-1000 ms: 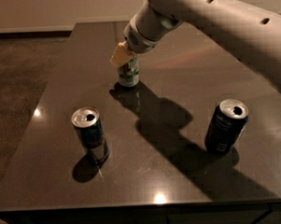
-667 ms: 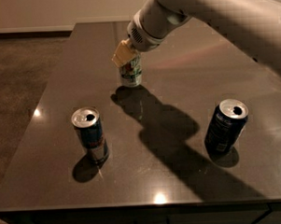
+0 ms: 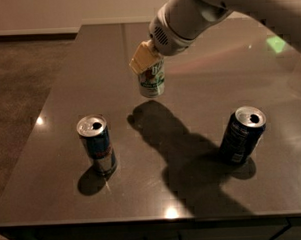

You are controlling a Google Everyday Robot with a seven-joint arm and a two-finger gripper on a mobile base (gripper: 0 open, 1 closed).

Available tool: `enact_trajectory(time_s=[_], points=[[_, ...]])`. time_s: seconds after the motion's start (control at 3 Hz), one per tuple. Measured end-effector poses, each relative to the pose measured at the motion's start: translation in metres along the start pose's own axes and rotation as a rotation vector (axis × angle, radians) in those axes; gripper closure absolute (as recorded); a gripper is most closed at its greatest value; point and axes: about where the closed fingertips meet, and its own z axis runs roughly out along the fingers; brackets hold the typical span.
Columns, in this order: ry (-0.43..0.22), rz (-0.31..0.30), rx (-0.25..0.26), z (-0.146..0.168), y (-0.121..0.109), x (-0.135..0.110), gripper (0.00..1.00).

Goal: Move 7up can near pepsi can

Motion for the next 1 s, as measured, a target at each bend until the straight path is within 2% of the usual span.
enact_trajectory(time_s=[0.67,1.0], points=[[0.003,0.061,0.051,-0.042,0.005,0.037,1.0],[0.003,0.061,0.05,-0.042,0.005,0.036,1.0]])
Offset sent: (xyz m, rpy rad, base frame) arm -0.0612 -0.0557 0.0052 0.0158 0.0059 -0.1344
